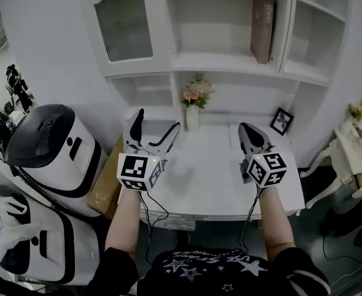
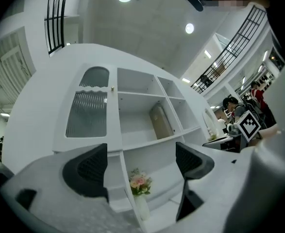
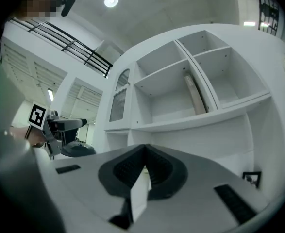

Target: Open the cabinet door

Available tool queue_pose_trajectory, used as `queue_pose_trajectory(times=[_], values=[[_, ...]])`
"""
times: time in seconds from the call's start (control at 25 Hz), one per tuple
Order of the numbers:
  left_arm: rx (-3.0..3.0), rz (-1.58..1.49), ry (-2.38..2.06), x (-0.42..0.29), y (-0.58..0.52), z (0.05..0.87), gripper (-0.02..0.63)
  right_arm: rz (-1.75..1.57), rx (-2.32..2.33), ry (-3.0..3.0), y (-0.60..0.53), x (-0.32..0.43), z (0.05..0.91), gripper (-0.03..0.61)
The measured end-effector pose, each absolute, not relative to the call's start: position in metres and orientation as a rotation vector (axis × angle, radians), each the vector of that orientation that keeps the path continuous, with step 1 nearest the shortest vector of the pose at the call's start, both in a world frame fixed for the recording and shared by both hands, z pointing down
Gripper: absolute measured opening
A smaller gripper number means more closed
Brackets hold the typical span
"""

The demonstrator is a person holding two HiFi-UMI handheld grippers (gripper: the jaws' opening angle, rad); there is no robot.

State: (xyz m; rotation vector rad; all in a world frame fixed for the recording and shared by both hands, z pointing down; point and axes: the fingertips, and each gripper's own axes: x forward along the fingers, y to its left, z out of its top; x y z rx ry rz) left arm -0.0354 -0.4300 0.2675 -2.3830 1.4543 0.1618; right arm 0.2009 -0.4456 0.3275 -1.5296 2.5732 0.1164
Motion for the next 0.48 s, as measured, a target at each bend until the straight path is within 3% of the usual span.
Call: queue_pose_trajectory(times=[0.12, 0.2, 0.48], values=[[-2.353, 0.199, 1.412, -0.043, -0.459, 0.238, 0.442, 0.176, -1.532, 2.560, -0.470, 0.186, 0.302, 0.006], [-2.319, 0.228, 1.387, -0.046, -0.476, 0.215, 0.384, 0.210, -1.525, 2.551, -0.484, 0.177, 0.285, 0.006], [-2.242, 0.310, 1.266, -0.065, -0.511, 0.151, 0.382, 0.311, -1.539, 2.481, -0.517, 0.139, 0.234, 0.006]])
